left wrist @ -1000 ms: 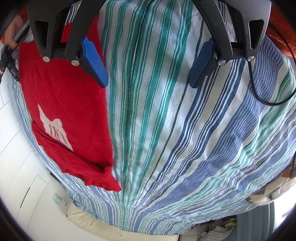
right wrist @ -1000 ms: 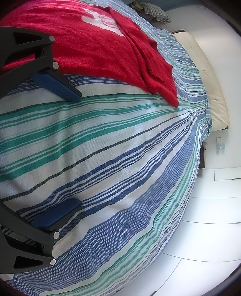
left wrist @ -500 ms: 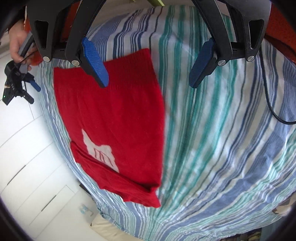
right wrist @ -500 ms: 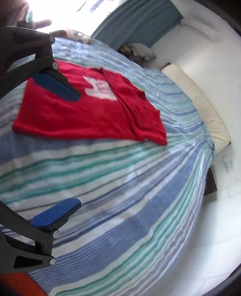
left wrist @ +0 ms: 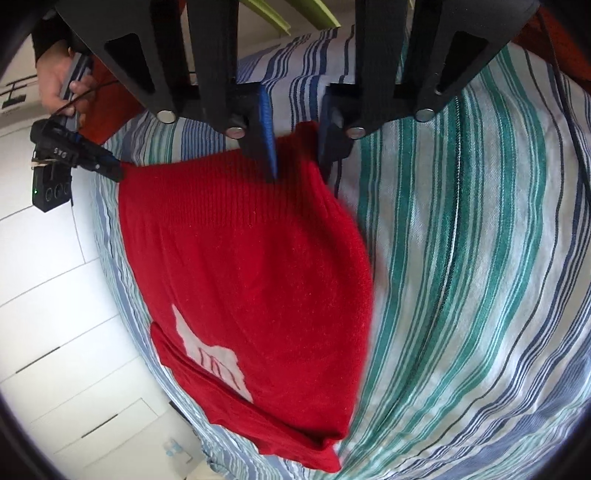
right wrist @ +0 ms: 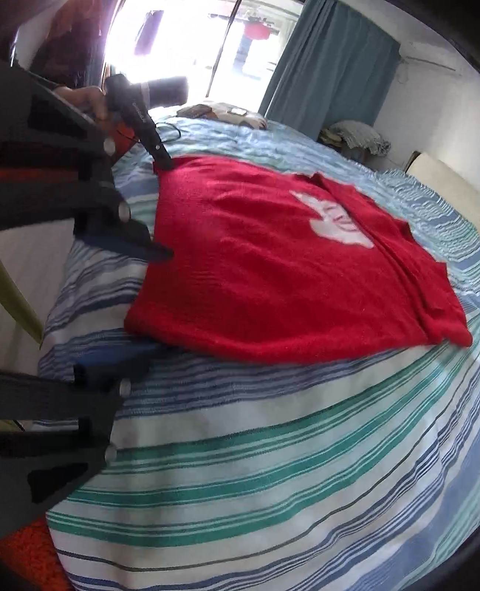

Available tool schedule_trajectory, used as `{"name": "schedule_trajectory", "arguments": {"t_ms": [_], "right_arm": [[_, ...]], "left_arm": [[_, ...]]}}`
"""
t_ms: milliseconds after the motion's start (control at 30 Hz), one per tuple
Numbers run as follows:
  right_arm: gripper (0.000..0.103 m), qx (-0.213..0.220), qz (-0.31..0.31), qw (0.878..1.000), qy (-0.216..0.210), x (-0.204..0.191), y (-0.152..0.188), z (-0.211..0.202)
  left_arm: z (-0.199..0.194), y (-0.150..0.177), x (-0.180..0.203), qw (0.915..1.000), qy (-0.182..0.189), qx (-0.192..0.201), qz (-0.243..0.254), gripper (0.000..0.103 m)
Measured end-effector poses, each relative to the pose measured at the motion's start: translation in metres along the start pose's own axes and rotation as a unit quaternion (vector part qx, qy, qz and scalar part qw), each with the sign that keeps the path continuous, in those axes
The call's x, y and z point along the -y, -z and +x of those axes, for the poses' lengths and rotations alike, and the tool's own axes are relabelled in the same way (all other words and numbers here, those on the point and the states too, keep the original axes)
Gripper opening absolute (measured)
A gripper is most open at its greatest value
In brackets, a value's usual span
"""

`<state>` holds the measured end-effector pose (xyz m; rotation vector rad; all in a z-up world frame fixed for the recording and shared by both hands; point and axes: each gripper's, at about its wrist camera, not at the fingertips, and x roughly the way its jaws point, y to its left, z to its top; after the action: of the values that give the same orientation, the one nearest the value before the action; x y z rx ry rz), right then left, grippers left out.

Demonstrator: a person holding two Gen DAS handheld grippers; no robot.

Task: Fold small clothes
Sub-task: 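Grasp the sweater hem with the left gripper while the right gripper grasps it, fold toward the collar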

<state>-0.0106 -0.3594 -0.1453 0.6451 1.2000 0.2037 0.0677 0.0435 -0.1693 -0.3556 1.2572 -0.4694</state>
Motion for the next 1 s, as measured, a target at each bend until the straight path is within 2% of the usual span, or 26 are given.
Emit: {"name": "schedule_trajectory", "arguments": {"t_ms": [33,167,267,333,433,500,600,700,800,900,1000], "right_arm": [[0.005,-0.001,0.01,1.0,0.011,0.005,-0.002,0.001],[0.005,0.032,0.019,0.999,-0.002,0.002,-0.001,-0.016],[0.005,0.065,0.02,0.997,-0.027,-0.004,-0.006,-0.034],[0.005,0.095,0.016,0.995,-0.041,-0.011,-0.018,-0.046],[0.005,0.137,0.012,0.989,-0.051,-0.021,-0.048,-0.053],[0.005,0.168,0.004,0.985,-0.047,-0.028,-0.083,-0.056],[0.005,0.206,-0.004,0.978,-0.043,-0.037,-0.138,-0.055],[0.005,0.227,-0.003,0.973,-0.032,-0.041,-0.202,-0.045],[0.005,0.235,-0.008,0.972,-0.008,-0.043,-0.26,-0.024],[0.005,0.229,-0.007,0.973,0.013,-0.042,-0.314,0.002],[0.005,0.218,-0.003,0.976,0.015,-0.034,-0.35,0.031]], "left_arm": [[0.0,-0.001,-0.001,1.0,0.003,-0.002,-0.008,0.005],[-0.017,0.0,0.0,0.9996,0.015,0.013,-0.021,0.003],[-0.036,-0.005,0.005,0.9974,0.052,0.037,-0.033,0.002],[-0.048,-0.019,0.011,0.9949,0.07,0.061,-0.04,0.002],[-0.061,-0.06,0.02,0.9883,0.094,0.107,-0.053,0.002],[-0.063,-0.097,0.025,0.9852,0.099,0.128,-0.054,0.002],[-0.061,-0.16,0.036,0.9821,0.088,0.162,-0.04,0.002],[-0.051,-0.219,0.042,0.9803,0.076,0.181,-0.027,0.003],[-0.025,-0.276,0.049,0.9818,0.049,0.183,-0.013,0.003],[0.01,-0.324,0.05,0.9854,0.015,0.169,-0.007,0.003],[0.04,-0.353,0.039,0.986,-0.01,0.165,-0.016,0.003]]}}
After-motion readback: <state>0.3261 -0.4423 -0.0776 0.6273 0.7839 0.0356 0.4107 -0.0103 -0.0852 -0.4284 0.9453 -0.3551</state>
